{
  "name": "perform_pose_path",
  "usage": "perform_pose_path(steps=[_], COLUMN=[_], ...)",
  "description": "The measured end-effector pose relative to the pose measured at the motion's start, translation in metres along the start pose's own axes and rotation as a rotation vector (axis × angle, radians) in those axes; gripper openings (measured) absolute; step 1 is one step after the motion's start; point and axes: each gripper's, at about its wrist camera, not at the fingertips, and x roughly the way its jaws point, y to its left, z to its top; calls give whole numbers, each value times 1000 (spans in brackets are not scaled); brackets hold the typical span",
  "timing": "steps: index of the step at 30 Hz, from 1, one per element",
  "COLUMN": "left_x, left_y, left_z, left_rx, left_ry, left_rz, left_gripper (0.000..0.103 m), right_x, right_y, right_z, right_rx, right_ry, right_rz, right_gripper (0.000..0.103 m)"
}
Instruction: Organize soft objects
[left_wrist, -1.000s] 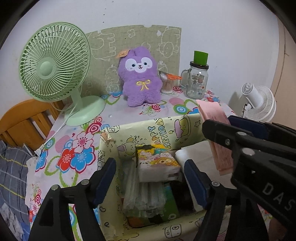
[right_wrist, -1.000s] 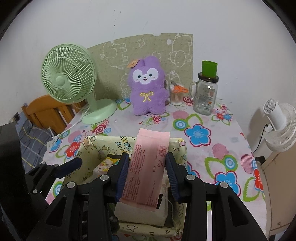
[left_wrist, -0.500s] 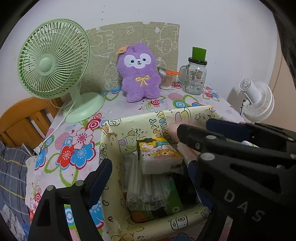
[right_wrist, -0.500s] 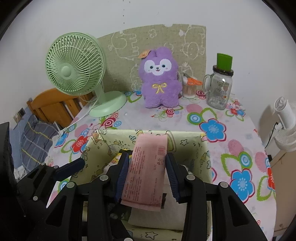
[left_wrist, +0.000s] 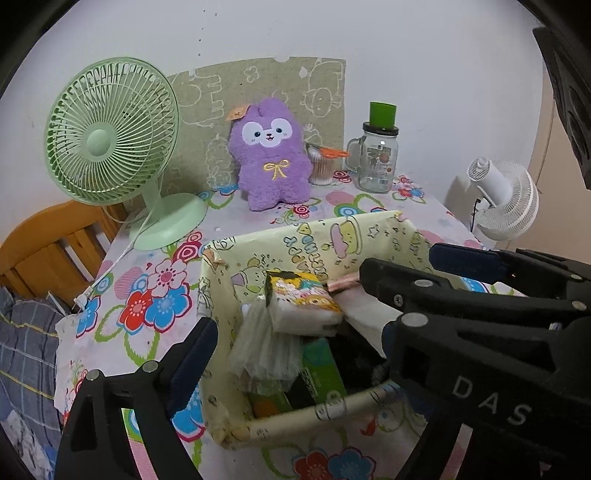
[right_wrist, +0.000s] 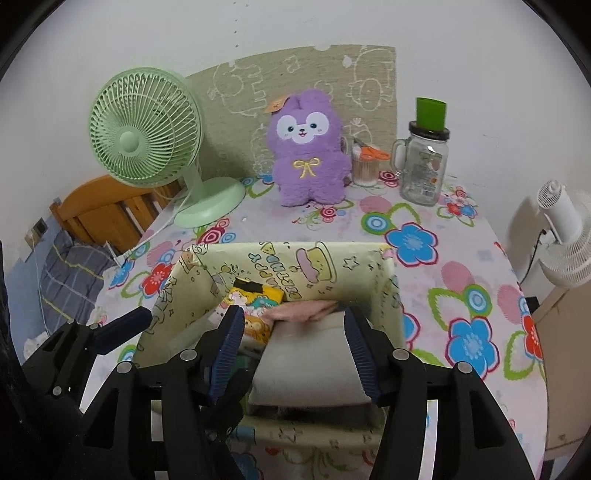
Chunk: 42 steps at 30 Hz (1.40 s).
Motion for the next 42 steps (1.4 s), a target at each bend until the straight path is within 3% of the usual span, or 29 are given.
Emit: perform_pose_path(steps=[22, 42], left_x=[-56, -101], left_y=[-23, -24], left_z=[-26, -50], left_rx=[3, -21], left_ry=[-57, -89], left_rz=[-5, 9], left_gripper=[103, 103], right_x=[-65, -114], right_y=[-6, -5], right_z=[-40, -67], right_rx=[-28, -37], right_ry=[-49, -121], right_rz=[-49, -73], right_gripper=[67, 74])
